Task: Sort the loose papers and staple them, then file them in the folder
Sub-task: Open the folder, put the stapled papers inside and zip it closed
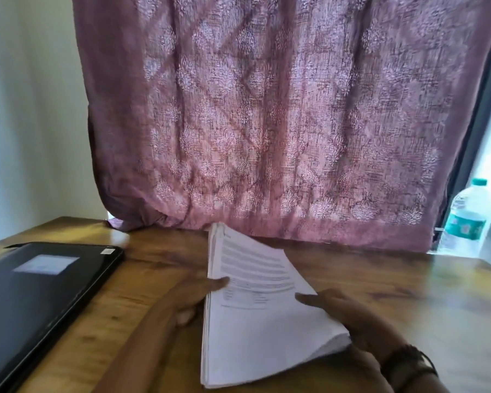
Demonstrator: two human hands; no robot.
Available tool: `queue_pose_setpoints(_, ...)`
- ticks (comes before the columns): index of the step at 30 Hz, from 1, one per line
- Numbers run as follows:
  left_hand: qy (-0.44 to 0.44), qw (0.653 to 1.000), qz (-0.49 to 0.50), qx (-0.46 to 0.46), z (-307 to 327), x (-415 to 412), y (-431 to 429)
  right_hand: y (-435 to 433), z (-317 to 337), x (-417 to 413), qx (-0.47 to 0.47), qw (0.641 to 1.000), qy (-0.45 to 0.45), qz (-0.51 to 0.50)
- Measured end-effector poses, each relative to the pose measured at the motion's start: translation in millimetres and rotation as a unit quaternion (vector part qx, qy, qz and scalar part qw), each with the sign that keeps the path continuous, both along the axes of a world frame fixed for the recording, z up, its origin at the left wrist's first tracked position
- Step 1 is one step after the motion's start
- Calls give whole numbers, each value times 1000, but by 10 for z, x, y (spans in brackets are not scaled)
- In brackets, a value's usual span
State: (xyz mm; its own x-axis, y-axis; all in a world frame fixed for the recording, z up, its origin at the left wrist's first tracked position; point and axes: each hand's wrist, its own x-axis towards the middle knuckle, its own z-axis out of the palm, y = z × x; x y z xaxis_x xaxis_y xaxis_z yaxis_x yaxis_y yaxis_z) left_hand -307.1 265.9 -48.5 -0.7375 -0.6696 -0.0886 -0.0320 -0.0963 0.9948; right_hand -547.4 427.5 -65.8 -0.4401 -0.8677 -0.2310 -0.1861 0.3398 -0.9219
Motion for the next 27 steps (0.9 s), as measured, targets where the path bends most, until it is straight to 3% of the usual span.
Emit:
queue_pose_setpoints(6, 57, 991, 5, 120, 69, 60, -124, 53, 74, 29, -32, 994, -100, 35)
queue_pose_setpoints(12, -37, 995, 96, 17, 54, -24, -119, 52, 69, 55, -83, 992, -91, 28)
queue_pose_setpoints(18, 23, 981, 179, -72, 179, -30, -57, 22, -29, -27, -109, 986, -125, -13)
queue_pose_setpoints(23, 56, 976, 189, -88, 396, 181, -215, 55, -58, -115, -122, 982, -146, -18)
queue_pose_setpoints(27, 89, 951, 247, -164, 817, 421, -192, 24, -113, -211, -121, 981, -141, -59)
